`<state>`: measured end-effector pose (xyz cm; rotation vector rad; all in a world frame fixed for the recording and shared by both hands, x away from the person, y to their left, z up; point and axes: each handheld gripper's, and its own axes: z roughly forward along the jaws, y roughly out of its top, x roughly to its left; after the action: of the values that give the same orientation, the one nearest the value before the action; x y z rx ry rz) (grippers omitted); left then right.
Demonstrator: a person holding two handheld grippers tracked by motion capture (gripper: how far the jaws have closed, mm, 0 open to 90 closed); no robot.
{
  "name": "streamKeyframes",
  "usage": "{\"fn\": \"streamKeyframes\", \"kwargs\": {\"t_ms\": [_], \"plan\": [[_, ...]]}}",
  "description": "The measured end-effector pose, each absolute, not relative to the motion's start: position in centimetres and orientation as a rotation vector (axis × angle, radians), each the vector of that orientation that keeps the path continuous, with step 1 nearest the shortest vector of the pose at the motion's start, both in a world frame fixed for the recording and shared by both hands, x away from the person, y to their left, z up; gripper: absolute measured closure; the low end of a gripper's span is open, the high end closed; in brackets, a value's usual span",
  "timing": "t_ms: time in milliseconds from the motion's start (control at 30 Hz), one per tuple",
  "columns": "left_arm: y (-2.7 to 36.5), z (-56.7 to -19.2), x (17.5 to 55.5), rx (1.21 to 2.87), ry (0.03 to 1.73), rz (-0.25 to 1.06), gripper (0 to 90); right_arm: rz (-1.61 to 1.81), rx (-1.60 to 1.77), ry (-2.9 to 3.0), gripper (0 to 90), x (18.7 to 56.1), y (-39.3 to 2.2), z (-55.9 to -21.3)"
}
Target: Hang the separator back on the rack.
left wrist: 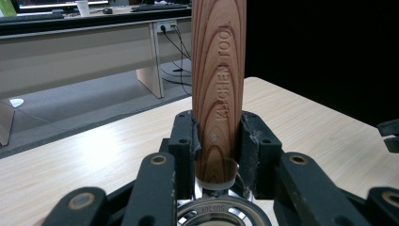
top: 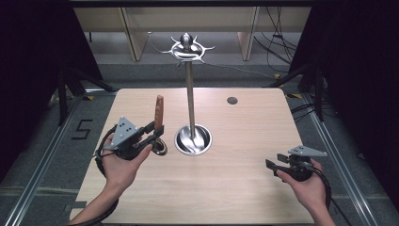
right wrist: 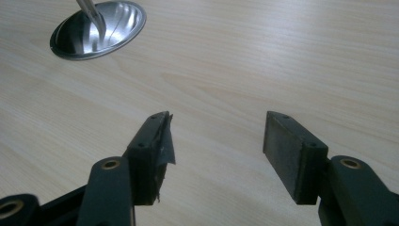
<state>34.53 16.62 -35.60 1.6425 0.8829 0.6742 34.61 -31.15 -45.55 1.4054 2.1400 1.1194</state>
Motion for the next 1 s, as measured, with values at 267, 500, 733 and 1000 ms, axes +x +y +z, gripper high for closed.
{"fn": "streamKeyframes", "kwargs": {"t_ms": [267,500,733,1000], "plan": [[16.2,-34.9,34.6,1.631,0.870,0.677,68.2,1.121,1.401,2.141,42.7,34.6,-31.1,-45.6],[15.8,-34.5,34.8,1.625,0.860,0.676,68.1,1.118,1.394,2.135,42.7,34.6,-31.2,-45.6],[15.7,-34.4,34.9,1.622,0.861,0.679,68.2,1.128,1.428,2.123,42.6,34.5,-30.9,-45.6],[15.6,-34.2,35.0,1.621,0.854,0.678,68.2,1.126,1.427,2.120,42.6,34.5,-30.9,-45.6]]}}
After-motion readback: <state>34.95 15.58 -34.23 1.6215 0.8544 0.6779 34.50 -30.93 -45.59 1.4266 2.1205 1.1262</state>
